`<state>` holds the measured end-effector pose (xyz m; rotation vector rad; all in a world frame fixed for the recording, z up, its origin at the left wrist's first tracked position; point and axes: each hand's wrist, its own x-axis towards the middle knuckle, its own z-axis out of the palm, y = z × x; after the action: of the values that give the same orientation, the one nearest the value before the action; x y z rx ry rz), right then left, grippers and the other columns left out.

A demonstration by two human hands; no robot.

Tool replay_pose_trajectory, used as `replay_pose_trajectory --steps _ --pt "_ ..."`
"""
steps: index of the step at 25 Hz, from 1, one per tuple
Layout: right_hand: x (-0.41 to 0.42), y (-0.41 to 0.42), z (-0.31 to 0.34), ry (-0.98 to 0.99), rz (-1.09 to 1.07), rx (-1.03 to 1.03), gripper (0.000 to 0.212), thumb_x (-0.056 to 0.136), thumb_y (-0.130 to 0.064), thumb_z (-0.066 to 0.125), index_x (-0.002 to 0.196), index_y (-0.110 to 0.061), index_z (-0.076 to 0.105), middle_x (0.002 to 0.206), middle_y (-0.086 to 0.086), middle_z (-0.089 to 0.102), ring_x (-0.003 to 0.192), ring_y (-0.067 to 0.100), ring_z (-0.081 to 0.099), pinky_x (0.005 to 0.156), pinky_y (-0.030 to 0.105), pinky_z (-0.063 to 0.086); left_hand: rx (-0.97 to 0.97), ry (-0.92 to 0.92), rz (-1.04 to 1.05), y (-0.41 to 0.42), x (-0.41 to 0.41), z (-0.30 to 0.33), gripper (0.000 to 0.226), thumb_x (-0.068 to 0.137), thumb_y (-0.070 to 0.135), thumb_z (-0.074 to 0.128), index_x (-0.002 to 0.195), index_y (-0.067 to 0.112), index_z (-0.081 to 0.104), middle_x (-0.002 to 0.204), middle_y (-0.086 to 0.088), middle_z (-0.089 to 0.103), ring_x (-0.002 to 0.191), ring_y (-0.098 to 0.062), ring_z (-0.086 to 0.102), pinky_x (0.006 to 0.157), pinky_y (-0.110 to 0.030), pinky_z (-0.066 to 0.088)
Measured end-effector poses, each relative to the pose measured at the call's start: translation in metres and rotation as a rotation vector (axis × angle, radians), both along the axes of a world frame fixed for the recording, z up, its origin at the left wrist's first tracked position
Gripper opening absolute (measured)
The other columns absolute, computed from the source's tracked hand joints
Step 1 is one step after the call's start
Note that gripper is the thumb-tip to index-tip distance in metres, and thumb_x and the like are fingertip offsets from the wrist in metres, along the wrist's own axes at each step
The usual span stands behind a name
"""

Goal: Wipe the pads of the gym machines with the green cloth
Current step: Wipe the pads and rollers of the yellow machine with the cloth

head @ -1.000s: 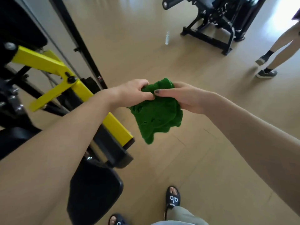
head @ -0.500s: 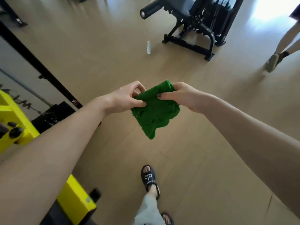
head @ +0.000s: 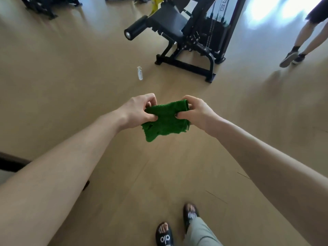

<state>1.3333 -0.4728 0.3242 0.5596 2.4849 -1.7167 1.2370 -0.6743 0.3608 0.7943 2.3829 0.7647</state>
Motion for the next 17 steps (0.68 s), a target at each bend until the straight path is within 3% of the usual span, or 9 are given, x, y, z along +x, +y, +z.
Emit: replay_pose_trajectory --steps 5,8,13,17 --pt "-0.119 0.077 -0.006 0.003 -0.011 0.008 0.016 0.071 -0.013 0.071 0.084 -0.013 0.062 0.076 0.003 0.065 0.075 0.022 0.064 0.08 0.047 0.057 -0.007 0.06 0.013 0.08 -0.117 -0.006 0.016 0.087 0.02 0.071 0.093 0.026 0.057 0.094 0.003 0.066 0.082 -0.015 0.061 0.067 -0.029 0.048" --pt "-0.194 0.123 -0.012 -0.057 0.008 0.017 0.019 0.071 -0.018 0.076 0.088 -0.015 0.067 0.086 0.008 0.07 0.085 0.026 0.07 0.079 0.043 0.06 -0.016 0.042 0.032 0.128 -0.184 -0.013 0.017 0.085 0.017 0.071 0.092 0.027 0.059 0.09 0.003 0.067 0.08 -0.015 0.063 0.066 -0.026 0.048" --pt "-0.322 0.181 -0.014 -0.082 0.043 0.091 0.011 0.079 -0.017 0.074 0.088 -0.022 0.07 0.085 0.0 0.067 0.08 0.015 0.063 0.066 0.028 0.052 -0.037 0.02 0.046 0.183 -0.306 -0.021 0.02 0.085 0.013 0.07 0.097 0.025 0.062 0.09 0.003 0.068 0.082 -0.015 0.065 0.069 -0.028 0.053" --pt "-0.439 0.212 -0.022 -0.047 0.044 0.16 0.013 0.081 -0.016 0.072 0.093 -0.021 0.071 0.089 -0.003 0.065 0.081 0.011 0.06 0.066 0.026 0.05 -0.069 0.008 0.023 0.211 -0.433 -0.03 0.023 0.083 0.013 0.072 0.101 0.026 0.064 0.095 0.005 0.067 0.088 -0.013 0.065 0.073 -0.026 0.051"
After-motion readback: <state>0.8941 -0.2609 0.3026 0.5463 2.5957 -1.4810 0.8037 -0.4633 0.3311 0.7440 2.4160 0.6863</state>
